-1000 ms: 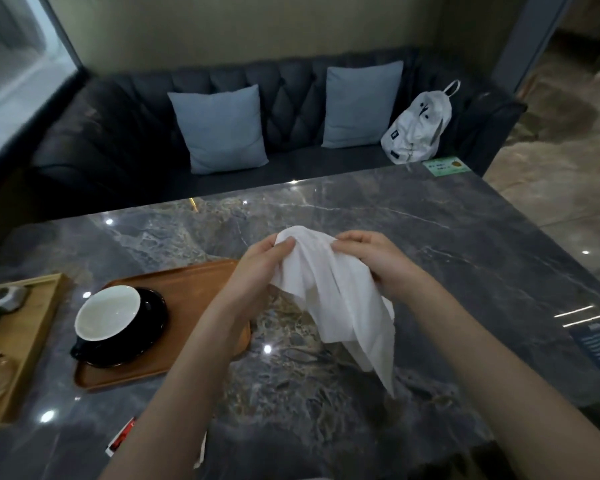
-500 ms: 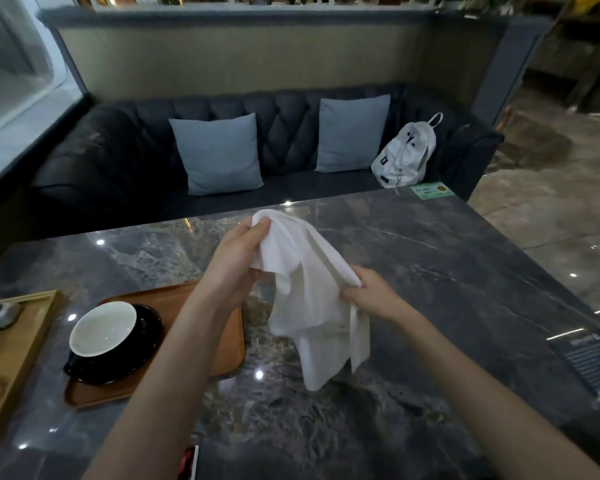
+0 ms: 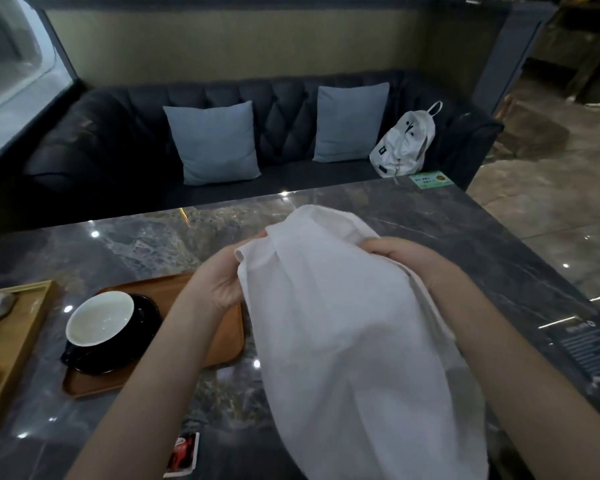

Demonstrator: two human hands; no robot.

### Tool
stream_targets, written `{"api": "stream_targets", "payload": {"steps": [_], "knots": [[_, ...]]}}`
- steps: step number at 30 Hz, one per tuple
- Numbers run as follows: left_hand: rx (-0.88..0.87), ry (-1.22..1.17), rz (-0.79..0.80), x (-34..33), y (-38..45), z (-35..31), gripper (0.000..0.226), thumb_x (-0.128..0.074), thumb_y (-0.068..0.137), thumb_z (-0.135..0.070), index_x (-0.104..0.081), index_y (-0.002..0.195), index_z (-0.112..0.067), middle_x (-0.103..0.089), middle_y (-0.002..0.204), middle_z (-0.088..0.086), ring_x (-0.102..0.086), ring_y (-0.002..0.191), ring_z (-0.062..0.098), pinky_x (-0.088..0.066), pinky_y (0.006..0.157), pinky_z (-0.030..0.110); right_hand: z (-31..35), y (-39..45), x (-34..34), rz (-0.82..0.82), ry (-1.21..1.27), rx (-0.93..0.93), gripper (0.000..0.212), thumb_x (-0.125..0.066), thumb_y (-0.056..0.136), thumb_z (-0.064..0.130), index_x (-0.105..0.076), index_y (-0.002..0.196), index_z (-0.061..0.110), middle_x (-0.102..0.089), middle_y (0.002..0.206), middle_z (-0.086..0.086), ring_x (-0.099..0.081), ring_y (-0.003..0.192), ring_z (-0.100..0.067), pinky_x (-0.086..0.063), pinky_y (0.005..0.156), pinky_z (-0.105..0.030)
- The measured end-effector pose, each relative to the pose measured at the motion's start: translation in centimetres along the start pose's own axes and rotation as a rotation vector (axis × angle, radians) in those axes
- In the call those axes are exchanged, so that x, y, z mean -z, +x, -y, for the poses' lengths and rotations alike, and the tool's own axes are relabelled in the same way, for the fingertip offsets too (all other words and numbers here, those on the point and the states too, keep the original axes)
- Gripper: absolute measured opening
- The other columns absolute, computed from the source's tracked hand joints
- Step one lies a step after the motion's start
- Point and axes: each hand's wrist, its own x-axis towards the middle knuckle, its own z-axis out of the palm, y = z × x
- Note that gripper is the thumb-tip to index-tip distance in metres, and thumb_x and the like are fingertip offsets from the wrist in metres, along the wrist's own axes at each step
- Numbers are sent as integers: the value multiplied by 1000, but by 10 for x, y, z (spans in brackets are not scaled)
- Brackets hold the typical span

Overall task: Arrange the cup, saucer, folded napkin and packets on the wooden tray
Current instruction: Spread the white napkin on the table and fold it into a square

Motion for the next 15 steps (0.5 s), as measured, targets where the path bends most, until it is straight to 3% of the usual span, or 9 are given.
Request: {"api": "stream_targets", "payload": {"steps": [4, 7, 9, 12, 15], "knots": [[88, 231, -288, 42, 16, 25, 17, -45, 94, -15, -60, 96, -6, -61, 77, 8, -58, 68, 16, -53, 51, 21, -24, 27, 12, -314, -393, -91, 13, -61, 81, 13, -67, 75, 3, -64, 64, -11, -59, 58, -22, -45, 59, -28], [71, 611, -468, 69, 32, 42, 1, -60, 86, -8, -61, 86, -7, -61, 86, 11, -58, 73, 20, -50, 57, 27, -43, 47, 18, -382, -688, -24, 18, -58, 77, 3, -57, 59, 3, -46, 59, -9, -44, 58, -19, -31, 54, -29], [11, 883, -517, 77, 46, 45, 4, -64, 82, -8, -61, 83, -6, -60, 82, 8, -57, 77, 23, -44, 62, 29, -50, 61, 23, -413, -780, 11, 20, -55, 76, 1, -55, 58, 9, -45, 59, -8, -43, 60, -19, -29, 53, -29], [-95, 1151, -556, 83, 72, 41, 9, -66, 80, -10, -66, 86, -3, -59, 80, 9, -53, 77, 21, -35, 56, 25, -56, 83, 32, -528, -950, 35, 13, -55, 77, 5, -66, 84, 6, -64, 83, -12, -56, 80, -23, -42, 68, -28], [-165, 1355, -617, 86, 100, 32, 13, -64, 78, -9, -69, 87, -2, -68, 85, 16, -61, 79, 27, -38, 61, 27, -58, 99, 39, -563, -1042, 19, 17, -55, 77, 10, -63, 92, 10, -66, 98, -12, -59, 94, -29, -46, 74, -34]]}}
